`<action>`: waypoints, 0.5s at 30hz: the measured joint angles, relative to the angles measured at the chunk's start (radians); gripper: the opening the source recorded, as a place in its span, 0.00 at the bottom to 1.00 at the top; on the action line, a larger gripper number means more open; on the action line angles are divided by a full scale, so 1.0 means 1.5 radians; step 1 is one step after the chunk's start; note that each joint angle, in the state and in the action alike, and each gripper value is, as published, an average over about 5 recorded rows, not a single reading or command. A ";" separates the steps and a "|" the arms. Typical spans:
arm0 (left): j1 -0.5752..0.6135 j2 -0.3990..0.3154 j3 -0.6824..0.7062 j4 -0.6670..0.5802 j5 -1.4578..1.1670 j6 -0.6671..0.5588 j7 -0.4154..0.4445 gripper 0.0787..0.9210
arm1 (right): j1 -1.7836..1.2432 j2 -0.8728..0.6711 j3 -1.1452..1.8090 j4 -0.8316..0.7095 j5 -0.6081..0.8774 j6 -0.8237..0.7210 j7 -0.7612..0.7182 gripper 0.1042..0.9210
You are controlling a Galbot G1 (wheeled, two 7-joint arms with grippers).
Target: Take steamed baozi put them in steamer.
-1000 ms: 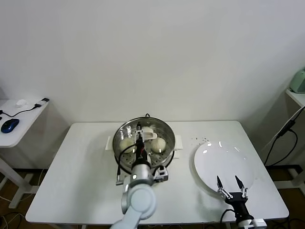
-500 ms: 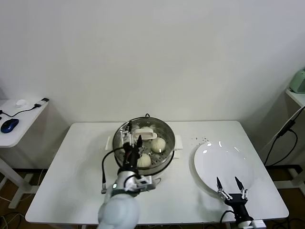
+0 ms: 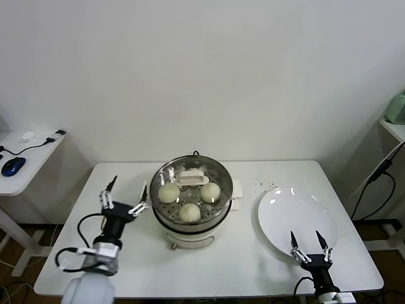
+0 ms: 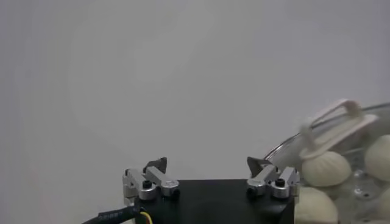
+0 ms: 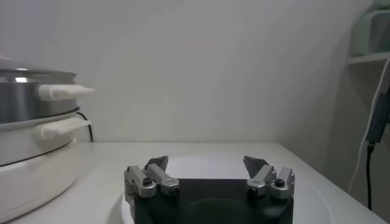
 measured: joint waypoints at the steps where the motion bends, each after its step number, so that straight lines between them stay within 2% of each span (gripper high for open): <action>1: 0.004 0.005 -0.013 0.010 -0.037 -0.013 0.002 0.88 | -0.001 0.001 0.000 0.002 -0.001 0.001 0.000 0.88; 7: 0.019 0.026 -0.060 0.088 -0.186 -0.087 0.016 0.88 | -0.002 0.005 0.004 0.009 -0.006 0.003 0.002 0.88; 15: 0.032 0.032 -0.069 0.190 -0.268 -0.166 0.028 0.88 | -0.003 0.008 0.004 0.014 -0.009 0.001 0.002 0.88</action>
